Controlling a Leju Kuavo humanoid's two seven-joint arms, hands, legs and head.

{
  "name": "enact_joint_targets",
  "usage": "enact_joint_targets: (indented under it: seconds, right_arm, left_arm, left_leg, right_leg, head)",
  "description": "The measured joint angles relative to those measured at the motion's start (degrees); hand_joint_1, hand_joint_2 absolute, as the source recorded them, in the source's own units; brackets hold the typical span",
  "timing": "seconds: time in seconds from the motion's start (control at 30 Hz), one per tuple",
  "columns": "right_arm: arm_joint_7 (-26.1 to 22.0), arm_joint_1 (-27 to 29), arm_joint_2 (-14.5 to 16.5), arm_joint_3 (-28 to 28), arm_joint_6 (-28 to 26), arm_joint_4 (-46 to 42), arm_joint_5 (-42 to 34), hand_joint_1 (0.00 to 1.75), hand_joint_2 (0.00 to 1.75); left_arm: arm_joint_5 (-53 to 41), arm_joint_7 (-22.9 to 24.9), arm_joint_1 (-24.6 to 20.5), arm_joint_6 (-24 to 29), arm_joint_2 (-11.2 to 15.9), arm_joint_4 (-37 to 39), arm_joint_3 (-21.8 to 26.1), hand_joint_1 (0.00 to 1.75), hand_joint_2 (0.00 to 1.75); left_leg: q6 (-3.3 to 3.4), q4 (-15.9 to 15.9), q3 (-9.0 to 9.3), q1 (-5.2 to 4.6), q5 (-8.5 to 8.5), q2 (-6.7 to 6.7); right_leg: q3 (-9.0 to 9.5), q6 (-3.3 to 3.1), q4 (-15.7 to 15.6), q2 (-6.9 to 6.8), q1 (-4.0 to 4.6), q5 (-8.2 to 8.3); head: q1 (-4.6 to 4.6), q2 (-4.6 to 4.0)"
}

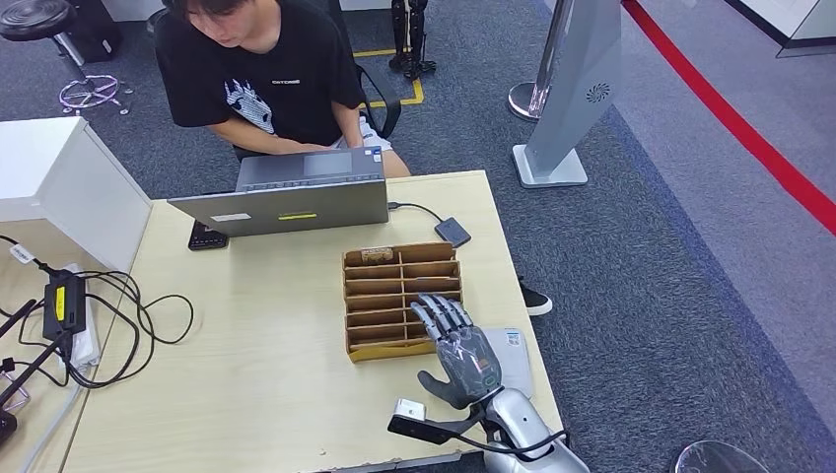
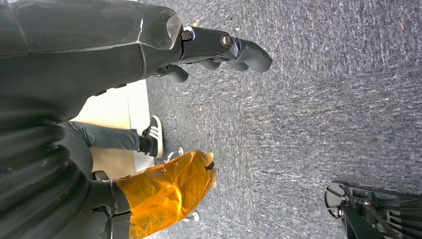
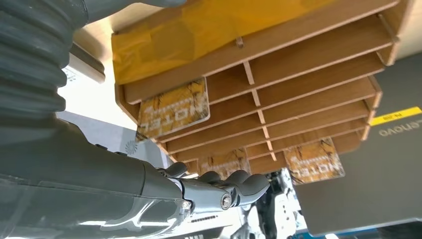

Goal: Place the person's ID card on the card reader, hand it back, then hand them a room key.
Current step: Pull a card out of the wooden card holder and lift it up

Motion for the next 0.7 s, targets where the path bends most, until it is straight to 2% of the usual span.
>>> enact_joint_targets:
  seconds: [0.03,0.13,0.17,0.27,0.43,0.7]
  right_arm:
    - [0.2,-0.1,0.0,0.0,0.0,0.2,-0.1,0.18,1.75]
    - [0.6,-0.2,0.0,0.1,0.0,0.8,0.0,1.17,1.75]
    - [0.6,-0.3,0.0,0.1,0.0,0.9,0.0,1.38,1.75]
    - [0.6,-0.3,0.0,0.1,0.0,1.3,0.2,1.49,1.75]
    - [0.4,-0.5,0.0,0.1,-0.2,1.5,0.4,1.43,1.75]
    - [-0.1,-1.1,0.0,0.0,-0.8,1.4,0.6,1.48,1.75]
  left_arm:
    - [0.0,0.0,0.0,0.0,0.0,0.0,0.0,0.0,1.75]
    - [-0.2,0.0,0.0,0.0,0.0,0.0,0.0,0.0,1.75]
    - [-0.3,0.0,0.0,0.0,0.0,0.0,0.0,0.0,1.75]
    - [-0.5,0.0,0.0,0.0,0.0,0.0,0.0,0.0,1.75]
    - [-0.6,0.0,0.0,0.0,0.0,0.0,0.0,0.0,1.75]
    - [-0.6,0.0,0.0,0.0,0.0,0.0,0.0,0.0,1.75]
  left_leg:
    - [0.0,0.0,0.0,0.0,0.0,0.0]
    - [0.0,0.0,0.0,0.0,0.0,0.0]
    - [0.0,0.0,0.0,0.0,0.0,0.0]
    - [0.0,0.0,0.0,0.0,0.0,0.0]
    - [0.0,0.0,0.01,0.0,0.0,0.0]
    - [0.0,0.0,0.02,0.0,0.0,0.0]
  right_leg:
    - [0.0,0.0,0.0,0.0,0.0,0.0]
    - [0.0,0.0,0.0,0.0,0.0,0.0]
    - [0.0,0.0,0.0,0.0,0.0,0.0]
    - [0.0,0.0,0.0,0.0,0.0,0.0]
    - [0.0,0.0,0.0,0.0,0.0,0.0]
    - [0.01,0.0,0.0,0.0,0.0,0.0]
  head:
    - [0.0,0.0]
    - [0.0,0.0]
    - [0.0,0.0]
    - [-0.01,0.0]
    - [-0.01,0.0]
    - [0.01,0.0]
